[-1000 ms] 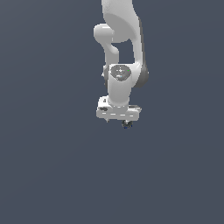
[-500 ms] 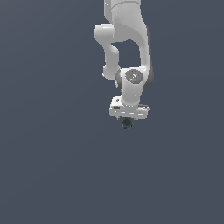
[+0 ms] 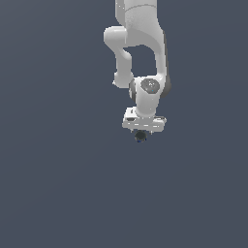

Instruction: Pick up the object and move it to a goal position.

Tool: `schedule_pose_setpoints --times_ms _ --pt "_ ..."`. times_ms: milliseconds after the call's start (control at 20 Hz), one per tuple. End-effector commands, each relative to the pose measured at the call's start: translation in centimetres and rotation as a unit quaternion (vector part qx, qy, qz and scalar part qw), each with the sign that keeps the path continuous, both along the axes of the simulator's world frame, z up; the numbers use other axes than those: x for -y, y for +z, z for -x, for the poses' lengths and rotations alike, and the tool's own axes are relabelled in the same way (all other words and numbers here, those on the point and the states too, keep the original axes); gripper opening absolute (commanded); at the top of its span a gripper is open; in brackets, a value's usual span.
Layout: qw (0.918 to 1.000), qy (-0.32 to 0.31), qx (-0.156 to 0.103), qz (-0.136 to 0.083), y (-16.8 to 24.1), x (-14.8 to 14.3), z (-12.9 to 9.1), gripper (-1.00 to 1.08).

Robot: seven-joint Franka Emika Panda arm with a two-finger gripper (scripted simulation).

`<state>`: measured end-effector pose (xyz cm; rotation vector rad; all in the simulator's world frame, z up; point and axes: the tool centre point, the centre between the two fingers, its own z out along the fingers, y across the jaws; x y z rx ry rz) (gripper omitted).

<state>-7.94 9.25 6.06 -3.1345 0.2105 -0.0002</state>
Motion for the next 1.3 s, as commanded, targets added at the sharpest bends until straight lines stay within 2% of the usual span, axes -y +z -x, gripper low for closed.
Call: schedule_pose_setpoints --times_ms 0,350,650,700,1250 --pt "1.0000 0.000 0.000 0.000 -0.7 0.0 0.1 1.00" --pt "1.0000 -0.001 0.000 0.000 -3.7 0.0 0.2 1.00" --pt "1.0000 -0.001 0.000 0.000 -4.7 -0.1 0.2 1.00" --pt "1.0000 -0.001 0.000 0.000 -4.7 -0.1 0.2 -1.00" --pt "1.0000 -0.001 0.000 0.000 -4.6 -0.1 0.2 -1.00"
